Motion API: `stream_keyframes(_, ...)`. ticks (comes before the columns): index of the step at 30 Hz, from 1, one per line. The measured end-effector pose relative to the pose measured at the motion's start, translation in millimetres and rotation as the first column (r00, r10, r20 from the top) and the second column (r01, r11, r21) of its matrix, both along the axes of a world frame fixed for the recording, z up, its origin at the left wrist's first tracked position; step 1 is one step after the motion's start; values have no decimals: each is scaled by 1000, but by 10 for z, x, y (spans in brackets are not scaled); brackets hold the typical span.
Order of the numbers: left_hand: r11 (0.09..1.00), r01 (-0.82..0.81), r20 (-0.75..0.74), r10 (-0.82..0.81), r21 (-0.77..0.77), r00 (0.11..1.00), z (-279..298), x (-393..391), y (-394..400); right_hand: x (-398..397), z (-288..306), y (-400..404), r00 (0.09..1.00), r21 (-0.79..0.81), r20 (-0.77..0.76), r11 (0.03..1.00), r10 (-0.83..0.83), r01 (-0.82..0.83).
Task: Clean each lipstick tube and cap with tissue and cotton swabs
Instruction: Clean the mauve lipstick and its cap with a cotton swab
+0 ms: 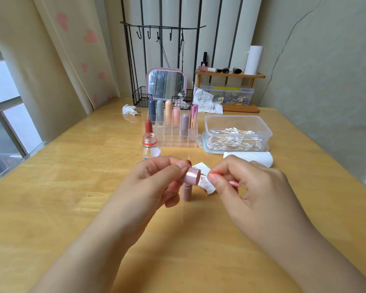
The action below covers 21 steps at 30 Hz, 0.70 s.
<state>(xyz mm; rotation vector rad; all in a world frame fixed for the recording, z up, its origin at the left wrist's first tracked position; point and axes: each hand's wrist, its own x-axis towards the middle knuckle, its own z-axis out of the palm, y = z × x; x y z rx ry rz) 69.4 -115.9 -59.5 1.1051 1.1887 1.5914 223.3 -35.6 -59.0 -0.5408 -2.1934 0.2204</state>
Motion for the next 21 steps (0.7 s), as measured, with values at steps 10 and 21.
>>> stream_keyframes(10, 1000, 3, 27, -3, 16, 1000, -10, 13, 7, -4, 0, -29, 999, -42, 27, 999, 21, -20)
stream_keyframes(21, 995, -99, 103, 99, -8, 990, -52, -78, 39, 74, 81, -28, 988, -316, 73, 943, 136, -107)
